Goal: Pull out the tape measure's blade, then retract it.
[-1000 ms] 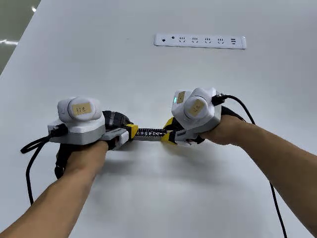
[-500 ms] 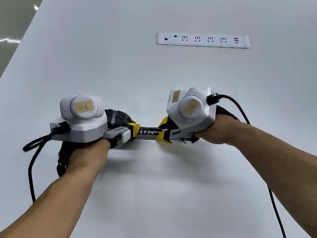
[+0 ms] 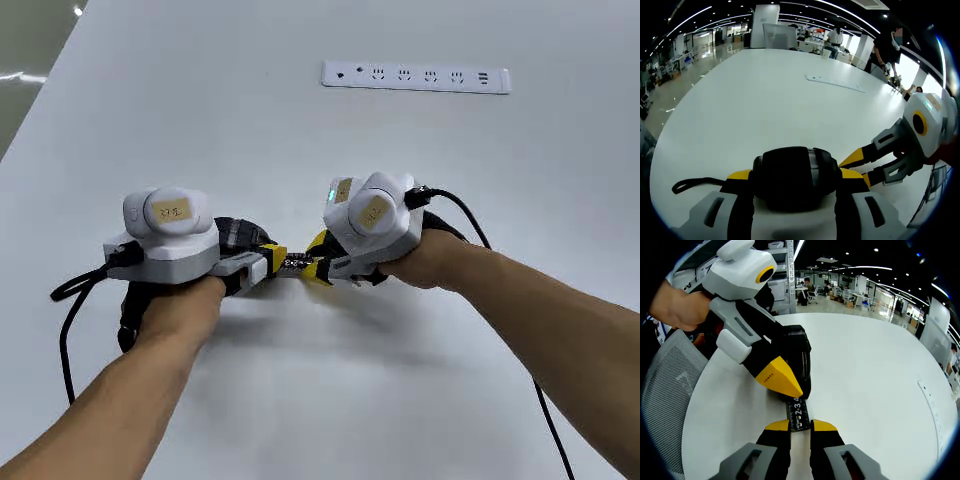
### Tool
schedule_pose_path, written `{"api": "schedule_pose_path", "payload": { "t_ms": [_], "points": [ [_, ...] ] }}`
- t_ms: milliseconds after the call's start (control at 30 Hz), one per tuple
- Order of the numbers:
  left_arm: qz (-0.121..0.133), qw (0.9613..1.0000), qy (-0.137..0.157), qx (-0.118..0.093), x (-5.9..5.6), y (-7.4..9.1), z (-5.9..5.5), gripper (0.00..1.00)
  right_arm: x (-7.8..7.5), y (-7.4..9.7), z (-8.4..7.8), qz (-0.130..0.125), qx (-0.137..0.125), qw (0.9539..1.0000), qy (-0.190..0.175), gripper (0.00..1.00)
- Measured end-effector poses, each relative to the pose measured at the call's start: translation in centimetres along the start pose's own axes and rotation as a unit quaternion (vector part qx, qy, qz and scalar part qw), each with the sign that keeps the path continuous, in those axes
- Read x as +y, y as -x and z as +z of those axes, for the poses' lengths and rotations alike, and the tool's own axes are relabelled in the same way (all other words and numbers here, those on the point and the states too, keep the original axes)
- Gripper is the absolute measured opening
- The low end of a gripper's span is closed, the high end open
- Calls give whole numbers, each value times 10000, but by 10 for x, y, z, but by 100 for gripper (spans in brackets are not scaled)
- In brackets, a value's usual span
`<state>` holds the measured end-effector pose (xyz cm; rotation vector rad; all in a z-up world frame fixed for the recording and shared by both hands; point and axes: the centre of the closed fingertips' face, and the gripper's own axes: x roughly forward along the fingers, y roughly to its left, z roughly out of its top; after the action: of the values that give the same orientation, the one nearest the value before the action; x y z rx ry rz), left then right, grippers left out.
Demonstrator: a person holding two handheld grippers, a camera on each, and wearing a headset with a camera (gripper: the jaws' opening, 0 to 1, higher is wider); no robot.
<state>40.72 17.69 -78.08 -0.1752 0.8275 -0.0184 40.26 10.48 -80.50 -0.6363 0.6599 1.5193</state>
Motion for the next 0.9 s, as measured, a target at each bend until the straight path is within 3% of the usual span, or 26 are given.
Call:
{"api": "schedule_pose_path", "payload": {
  "t_ms": [900],
  "points": [
    [-27,10000,75,8,0,0,-1,61,4,-16,18,77,-211,9997,54,11]
  ]
}}
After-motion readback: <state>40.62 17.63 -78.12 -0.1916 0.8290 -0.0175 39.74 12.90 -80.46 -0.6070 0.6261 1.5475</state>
